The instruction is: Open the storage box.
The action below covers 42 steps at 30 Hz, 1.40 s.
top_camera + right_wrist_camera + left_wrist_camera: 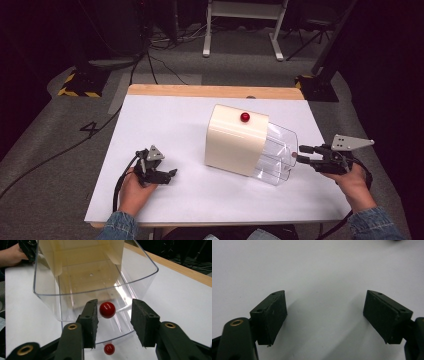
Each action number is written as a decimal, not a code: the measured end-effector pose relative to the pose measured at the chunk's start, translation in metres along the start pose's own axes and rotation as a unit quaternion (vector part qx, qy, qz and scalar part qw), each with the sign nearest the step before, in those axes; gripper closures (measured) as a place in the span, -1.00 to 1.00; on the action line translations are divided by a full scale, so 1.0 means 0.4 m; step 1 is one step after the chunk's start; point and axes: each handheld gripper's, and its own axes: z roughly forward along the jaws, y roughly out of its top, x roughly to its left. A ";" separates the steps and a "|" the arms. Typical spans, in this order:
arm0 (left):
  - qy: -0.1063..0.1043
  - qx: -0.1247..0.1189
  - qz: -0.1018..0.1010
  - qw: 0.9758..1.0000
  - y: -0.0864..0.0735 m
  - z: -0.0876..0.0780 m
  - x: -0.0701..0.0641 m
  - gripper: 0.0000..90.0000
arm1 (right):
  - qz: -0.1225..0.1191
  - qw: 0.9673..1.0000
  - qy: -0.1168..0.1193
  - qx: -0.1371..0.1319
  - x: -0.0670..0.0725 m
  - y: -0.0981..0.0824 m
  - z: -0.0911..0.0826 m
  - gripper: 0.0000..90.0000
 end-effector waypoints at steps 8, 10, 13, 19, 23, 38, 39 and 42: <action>0.001 -0.001 0.001 1.000 -0.001 0.000 -0.001 -0.57 | 0.005 1.000 -0.006 -0.001 -0.002 -0.014 -0.016 0.19; 0.003 -0.001 0.001 1.000 -0.001 0.000 -0.002 -0.57 | 0.007 1.000 -0.010 -0.002 0.000 -0.020 -0.023 0.19; 0.004 -0.002 0.001 1.000 -0.001 0.000 -0.002 -0.57 | 0.014 1.000 -0.019 -0.004 0.001 -0.033 -0.037 0.17; 0.003 -0.001 0.000 1.000 -0.001 0.000 -0.002 -0.57 | 0.069 0.993 -0.095 0.024 0.009 -0.073 -0.066 0.05; 0.003 -0.001 0.001 1.000 -0.001 0.000 -0.002 -0.57 | 0.079 0.990 -0.108 0.034 0.016 -0.099 -0.075 0.04; 0.003 -0.001 0.001 1.000 -0.001 0.000 -0.002 -0.57 | 0.104 0.980 -0.140 0.097 0.015 -0.210 -0.053 -0.18; 0.003 -0.001 0.000 1.000 -0.001 0.000 -0.002 -0.57 | 0.105 0.980 -0.139 0.101 0.014 -0.218 -0.049 -0.19; 0.003 -0.001 0.001 1.000 -0.001 0.000 -0.002 -0.57 | 0.102 0.978 -0.145 0.109 0.012 -0.238 -0.038 -0.26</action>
